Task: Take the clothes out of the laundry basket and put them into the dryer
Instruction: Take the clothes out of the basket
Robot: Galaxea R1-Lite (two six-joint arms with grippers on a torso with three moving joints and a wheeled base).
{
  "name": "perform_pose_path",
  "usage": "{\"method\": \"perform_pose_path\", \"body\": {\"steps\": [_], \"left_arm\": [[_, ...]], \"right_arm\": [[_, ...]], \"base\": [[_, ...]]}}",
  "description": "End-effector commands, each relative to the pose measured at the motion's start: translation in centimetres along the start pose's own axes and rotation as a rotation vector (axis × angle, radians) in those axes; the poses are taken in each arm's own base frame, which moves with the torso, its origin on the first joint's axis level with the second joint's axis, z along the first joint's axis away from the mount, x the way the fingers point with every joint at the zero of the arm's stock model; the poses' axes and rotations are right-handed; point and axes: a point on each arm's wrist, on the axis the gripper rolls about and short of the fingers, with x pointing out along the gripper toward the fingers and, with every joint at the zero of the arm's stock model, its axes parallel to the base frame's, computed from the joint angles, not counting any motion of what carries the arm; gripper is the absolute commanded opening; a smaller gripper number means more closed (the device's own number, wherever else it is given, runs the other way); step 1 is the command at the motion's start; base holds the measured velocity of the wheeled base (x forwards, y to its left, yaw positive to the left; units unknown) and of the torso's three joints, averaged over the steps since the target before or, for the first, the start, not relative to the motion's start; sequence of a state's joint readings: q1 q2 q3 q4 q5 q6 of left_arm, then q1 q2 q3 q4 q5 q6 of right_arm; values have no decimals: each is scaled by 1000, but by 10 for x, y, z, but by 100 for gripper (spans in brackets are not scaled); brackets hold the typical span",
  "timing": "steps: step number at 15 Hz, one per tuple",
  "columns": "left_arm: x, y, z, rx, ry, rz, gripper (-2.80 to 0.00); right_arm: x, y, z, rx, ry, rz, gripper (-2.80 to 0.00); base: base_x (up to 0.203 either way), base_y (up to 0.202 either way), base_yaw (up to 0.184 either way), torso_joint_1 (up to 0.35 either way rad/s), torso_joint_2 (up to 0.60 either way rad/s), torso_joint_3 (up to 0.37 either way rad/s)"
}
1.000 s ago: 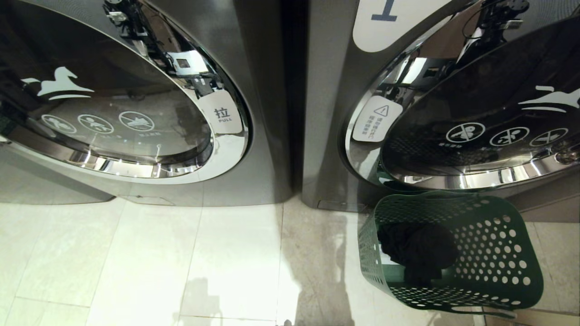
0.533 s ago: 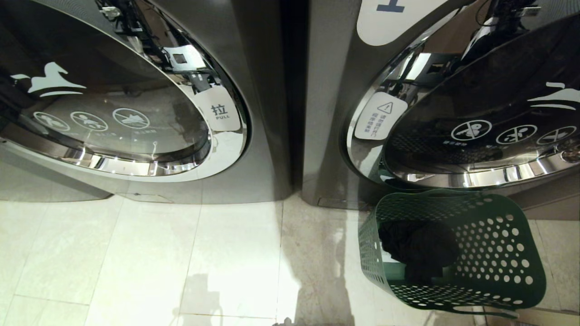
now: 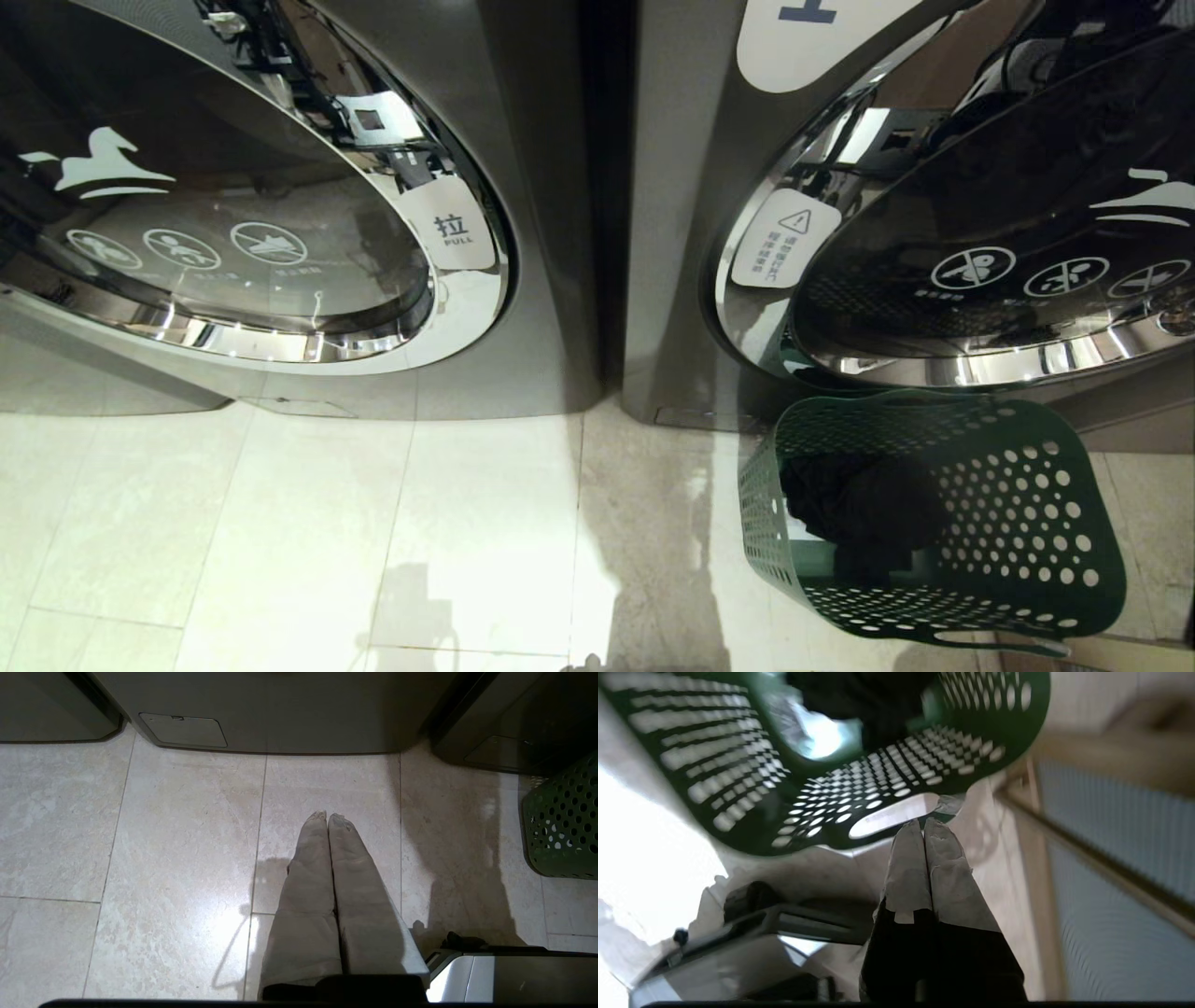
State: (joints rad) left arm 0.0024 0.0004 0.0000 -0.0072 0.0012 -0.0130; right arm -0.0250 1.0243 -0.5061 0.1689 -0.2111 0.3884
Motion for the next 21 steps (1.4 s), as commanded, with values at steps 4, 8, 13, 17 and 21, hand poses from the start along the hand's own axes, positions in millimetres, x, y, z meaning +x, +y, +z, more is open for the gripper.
{"method": "perform_pose_path", "body": {"steps": [4, 8, 13, 17, 21], "left_arm": [[0, 0, 0, -1, 1, 1, -280], [0, 0, 0, -1, 1, -1, -280], [0, 0, 0, -1, 1, 1, -280], [0, 0, 0, -1, 1, 0, -280], [0, 0, 0, -1, 1, 1, -280]], "right_arm": [[157, -5, 2, 149, 331, -269, -280], [224, -55, -2, 139, 368, -125, -280], [250, -82, -1, -26, 380, 125, 0], [262, -81, 4, -55, 356, 270, 0], [292, -86, -13, -174, 358, 302, 0]], "base": [[0, 0, 0, 0, 0, 0], [0, 0, 0, 0, 0, 0], [0, 0, 0, 0, 0, 0], [0, 0, 0, 0, 0, 0], [0, 0, 0, 0, 0, 0]]}}
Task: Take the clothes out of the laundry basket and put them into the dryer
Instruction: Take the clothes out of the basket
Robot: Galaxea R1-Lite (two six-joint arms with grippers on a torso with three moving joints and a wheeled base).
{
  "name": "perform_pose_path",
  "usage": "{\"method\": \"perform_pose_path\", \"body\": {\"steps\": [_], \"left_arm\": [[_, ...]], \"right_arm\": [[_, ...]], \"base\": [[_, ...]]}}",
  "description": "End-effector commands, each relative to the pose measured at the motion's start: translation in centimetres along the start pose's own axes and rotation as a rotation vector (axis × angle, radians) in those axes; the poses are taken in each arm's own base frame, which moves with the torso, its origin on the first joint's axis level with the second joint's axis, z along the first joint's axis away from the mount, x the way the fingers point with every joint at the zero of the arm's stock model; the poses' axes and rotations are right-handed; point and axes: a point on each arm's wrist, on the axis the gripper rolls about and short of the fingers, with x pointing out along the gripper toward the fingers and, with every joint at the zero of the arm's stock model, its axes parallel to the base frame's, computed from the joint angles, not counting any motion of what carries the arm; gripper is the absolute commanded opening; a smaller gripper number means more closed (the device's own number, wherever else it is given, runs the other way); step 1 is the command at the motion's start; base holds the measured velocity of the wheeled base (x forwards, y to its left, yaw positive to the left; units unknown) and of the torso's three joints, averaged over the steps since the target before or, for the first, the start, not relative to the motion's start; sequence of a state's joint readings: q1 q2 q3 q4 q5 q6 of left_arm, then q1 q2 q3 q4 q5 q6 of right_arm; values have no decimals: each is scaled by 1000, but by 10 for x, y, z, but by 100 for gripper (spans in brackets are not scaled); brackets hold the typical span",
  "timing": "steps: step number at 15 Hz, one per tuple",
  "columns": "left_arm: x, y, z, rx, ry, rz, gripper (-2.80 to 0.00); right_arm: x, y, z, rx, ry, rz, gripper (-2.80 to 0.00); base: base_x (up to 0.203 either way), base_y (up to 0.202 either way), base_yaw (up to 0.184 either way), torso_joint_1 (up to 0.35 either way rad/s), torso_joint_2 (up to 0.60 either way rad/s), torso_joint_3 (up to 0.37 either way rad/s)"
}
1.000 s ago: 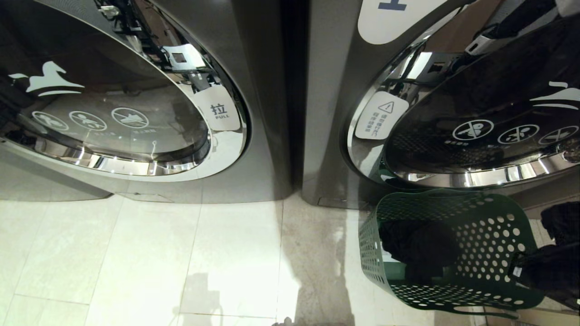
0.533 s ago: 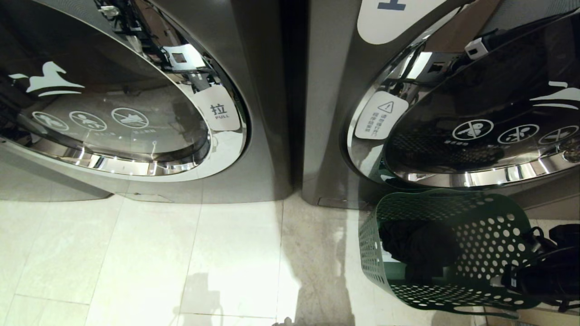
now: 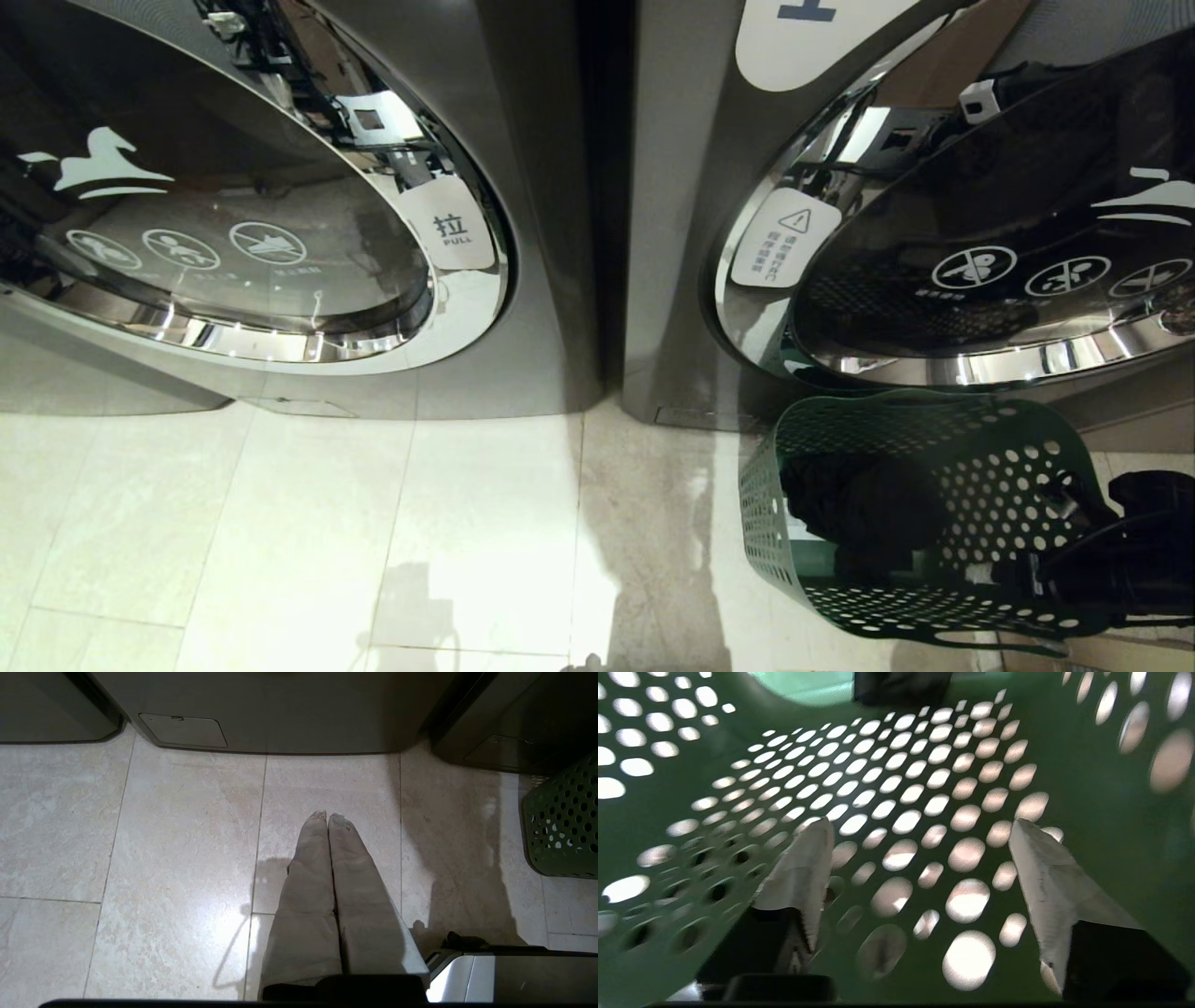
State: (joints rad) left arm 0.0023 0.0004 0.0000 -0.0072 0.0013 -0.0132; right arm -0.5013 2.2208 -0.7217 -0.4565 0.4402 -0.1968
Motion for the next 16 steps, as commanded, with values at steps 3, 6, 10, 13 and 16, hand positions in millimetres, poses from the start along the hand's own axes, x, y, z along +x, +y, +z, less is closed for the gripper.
{"method": "perform_pose_path", "body": {"steps": [3, 6, 10, 13, 16], "left_arm": [[0, 0, 0, -1, 1, 1, -280], [0, 0, 0, -1, 1, 0, -280], [0, 0, 0, -1, 1, -1, -280], [0, 0, 0, -1, 1, 1, -280], [0, 0, 0, -1, 1, 1, -280]], "right_arm": [[48, -14, -11, -57, -17, 13, 0], [69, -22, -1, -101, -54, 9, 0], [90, -20, 6, -168, -65, 32, 0], [102, -18, 9, -187, -70, 40, 0], [117, -24, 12, -199, -81, 32, 0]], "base": [[0, 0, 0, 0, 0, 0], [0, 0, 0, 0, 0, 0], [0, 0, 0, 0, 0, 0], [0, 0, 0, 0, 0, 0], [0, 0, 0, 0, 0, 0]]}}
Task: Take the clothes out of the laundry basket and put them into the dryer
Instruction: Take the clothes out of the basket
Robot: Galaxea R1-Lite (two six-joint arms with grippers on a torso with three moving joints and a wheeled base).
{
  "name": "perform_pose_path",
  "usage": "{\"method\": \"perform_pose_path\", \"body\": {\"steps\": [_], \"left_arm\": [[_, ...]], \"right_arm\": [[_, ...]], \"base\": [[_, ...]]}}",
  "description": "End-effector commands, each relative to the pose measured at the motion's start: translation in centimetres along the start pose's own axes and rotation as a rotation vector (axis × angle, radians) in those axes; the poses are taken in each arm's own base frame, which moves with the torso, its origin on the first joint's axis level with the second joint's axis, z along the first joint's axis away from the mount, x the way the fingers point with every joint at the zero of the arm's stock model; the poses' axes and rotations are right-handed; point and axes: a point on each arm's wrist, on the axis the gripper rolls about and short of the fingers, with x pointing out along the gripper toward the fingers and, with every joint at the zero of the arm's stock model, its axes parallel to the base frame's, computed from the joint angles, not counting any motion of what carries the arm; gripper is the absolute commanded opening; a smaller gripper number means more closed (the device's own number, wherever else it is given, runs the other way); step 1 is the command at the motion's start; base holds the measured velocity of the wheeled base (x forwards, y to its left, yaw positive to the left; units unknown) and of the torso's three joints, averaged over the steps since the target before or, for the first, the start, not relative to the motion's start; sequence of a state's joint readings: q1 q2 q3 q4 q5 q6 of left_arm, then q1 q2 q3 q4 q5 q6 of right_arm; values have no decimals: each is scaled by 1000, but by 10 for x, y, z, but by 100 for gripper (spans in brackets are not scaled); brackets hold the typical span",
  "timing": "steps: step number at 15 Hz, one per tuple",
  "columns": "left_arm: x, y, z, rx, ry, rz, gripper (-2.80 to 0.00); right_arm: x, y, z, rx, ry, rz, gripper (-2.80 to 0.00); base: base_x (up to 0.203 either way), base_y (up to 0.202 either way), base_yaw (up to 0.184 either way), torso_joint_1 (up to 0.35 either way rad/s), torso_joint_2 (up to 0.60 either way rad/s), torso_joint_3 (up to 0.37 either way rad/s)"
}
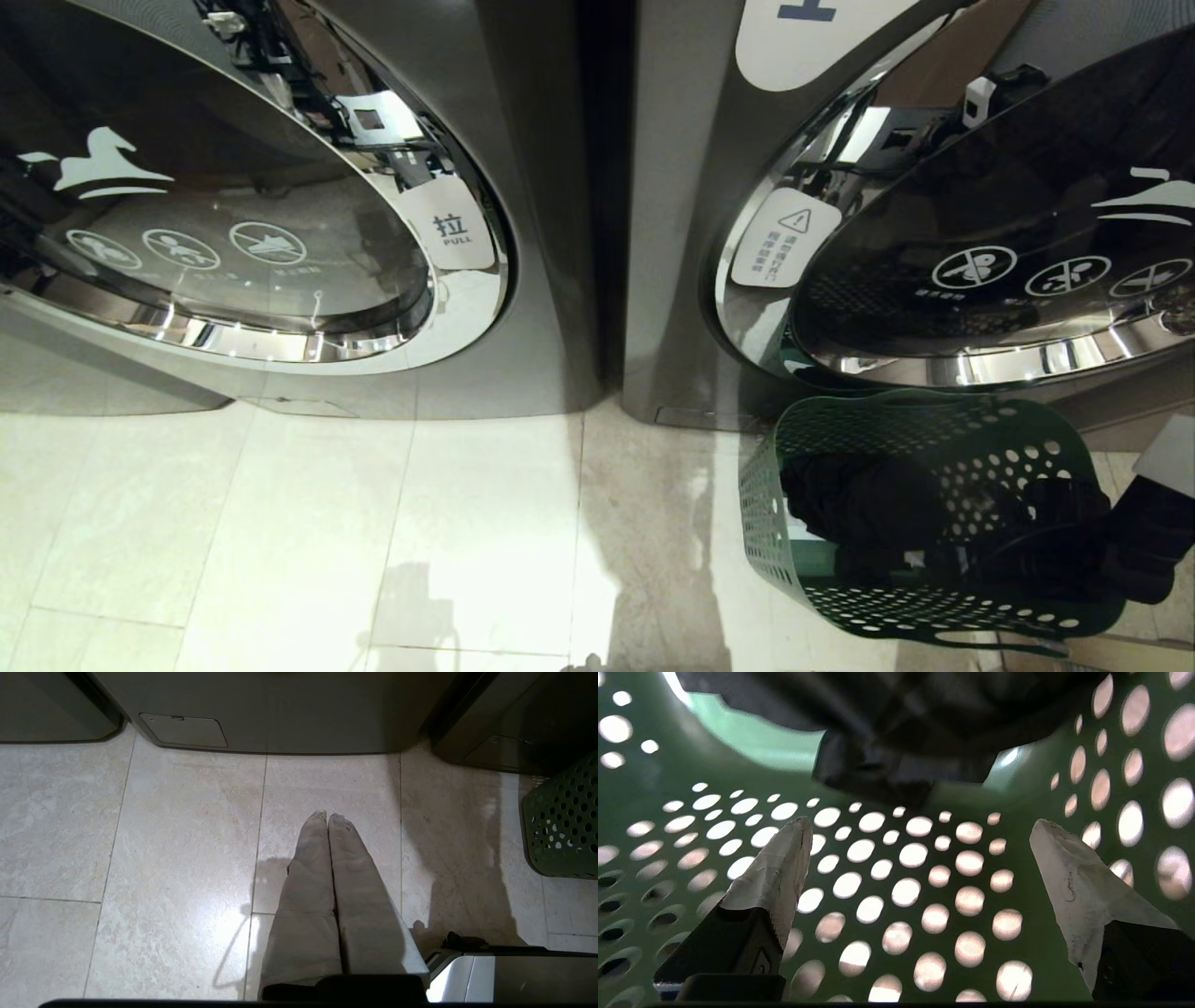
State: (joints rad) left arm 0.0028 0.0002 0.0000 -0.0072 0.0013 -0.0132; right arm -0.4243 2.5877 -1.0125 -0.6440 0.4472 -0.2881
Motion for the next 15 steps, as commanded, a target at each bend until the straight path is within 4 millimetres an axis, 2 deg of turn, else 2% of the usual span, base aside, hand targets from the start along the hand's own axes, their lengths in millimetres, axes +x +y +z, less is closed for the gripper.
{"method": "perform_pose_path", "body": {"steps": [1, 10, 15], "left_arm": [[0, 0, 0, -1, 1, -1, -280], [0, 0, 0, -1, 1, 1, -280], [0, 0, 0, -1, 1, 1, -280]], "right_arm": [[13, -5, -4, -4, -1, 1, 0], [51, 13, 1, -70, -2, 11, 0], [61, 24, 3, -74, -6, 9, 0]], "base": [[0, 0, 0, 0, 0, 0], [0, 0, 0, 0, 0, 0], [0, 0, 0, 0, 0, 0]]}}
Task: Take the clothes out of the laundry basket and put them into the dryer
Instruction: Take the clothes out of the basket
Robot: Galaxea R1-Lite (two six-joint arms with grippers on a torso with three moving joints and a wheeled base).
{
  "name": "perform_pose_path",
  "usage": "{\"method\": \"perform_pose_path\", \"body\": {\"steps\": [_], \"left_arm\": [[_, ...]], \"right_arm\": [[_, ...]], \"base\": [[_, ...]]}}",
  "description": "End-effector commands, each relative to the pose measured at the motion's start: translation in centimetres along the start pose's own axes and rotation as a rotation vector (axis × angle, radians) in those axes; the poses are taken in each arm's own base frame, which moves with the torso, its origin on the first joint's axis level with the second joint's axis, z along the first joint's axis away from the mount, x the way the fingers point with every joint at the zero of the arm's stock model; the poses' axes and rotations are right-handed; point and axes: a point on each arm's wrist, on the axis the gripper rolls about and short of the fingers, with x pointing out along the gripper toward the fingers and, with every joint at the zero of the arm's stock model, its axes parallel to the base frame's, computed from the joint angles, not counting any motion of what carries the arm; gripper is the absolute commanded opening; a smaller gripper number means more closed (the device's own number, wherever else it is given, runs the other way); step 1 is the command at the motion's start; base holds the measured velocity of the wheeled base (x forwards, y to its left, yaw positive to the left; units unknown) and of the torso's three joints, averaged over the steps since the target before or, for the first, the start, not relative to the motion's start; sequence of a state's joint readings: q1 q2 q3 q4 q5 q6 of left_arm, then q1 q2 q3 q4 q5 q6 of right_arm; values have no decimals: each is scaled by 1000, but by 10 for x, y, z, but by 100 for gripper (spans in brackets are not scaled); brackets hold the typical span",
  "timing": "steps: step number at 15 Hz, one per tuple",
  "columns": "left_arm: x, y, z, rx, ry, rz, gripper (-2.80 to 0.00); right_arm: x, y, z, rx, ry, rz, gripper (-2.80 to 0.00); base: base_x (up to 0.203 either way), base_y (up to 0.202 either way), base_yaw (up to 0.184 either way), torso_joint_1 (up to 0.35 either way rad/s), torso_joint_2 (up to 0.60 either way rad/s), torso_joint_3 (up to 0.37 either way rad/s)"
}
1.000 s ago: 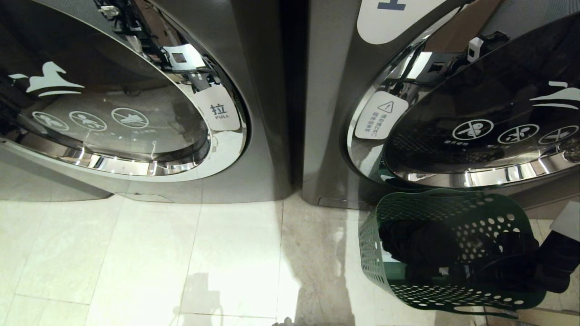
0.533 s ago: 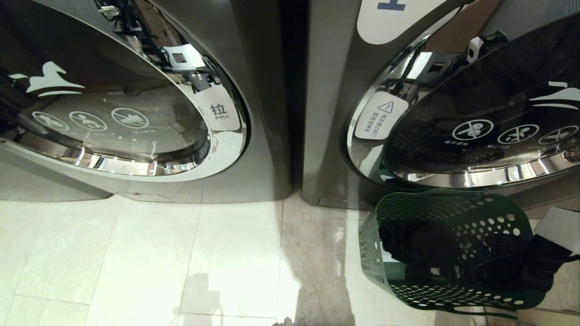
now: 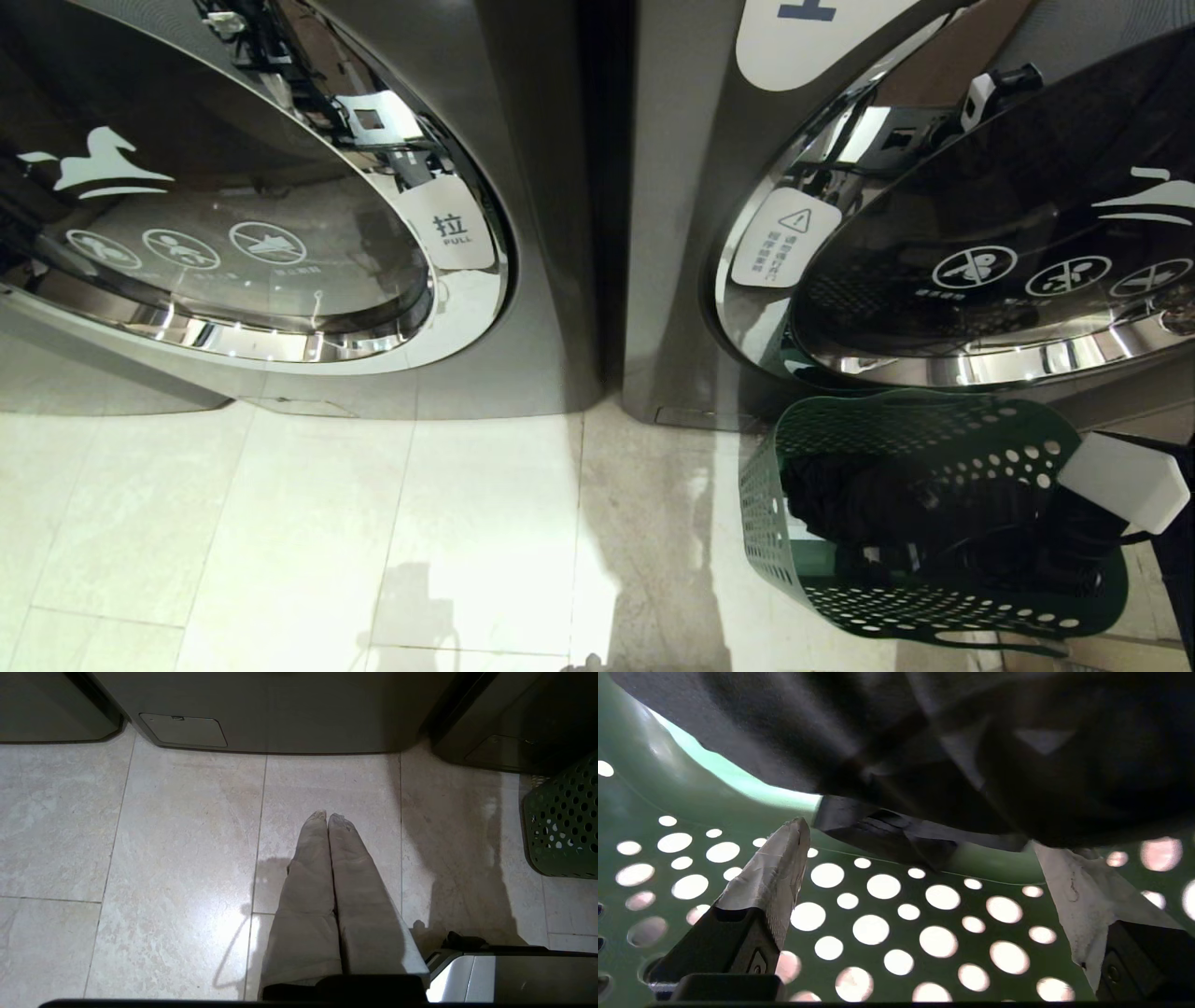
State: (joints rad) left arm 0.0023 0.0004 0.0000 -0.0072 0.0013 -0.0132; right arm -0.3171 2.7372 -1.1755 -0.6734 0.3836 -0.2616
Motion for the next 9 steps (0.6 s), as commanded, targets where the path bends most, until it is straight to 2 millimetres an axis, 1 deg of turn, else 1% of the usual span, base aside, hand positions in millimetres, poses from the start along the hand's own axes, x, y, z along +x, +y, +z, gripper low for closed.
{"method": "perform_pose_path", "body": {"steps": [1, 3, 9], "left_arm": [[0, 0, 0, -1, 1, 1, -280], [0, 0, 0, -1, 1, 1, -280], [0, 0, 0, -1, 1, 1, -280]], "right_arm": [[4, 5, 3, -8, -5, 9, 0], [6, 6, 4, -12, 1, 15, 0], [7, 8, -1, 14, 54, 33, 0]], "base": [[0, 0, 0, 0, 0, 0], [0, 0, 0, 0, 0, 0], [0, 0, 0, 0, 0, 0]]}}
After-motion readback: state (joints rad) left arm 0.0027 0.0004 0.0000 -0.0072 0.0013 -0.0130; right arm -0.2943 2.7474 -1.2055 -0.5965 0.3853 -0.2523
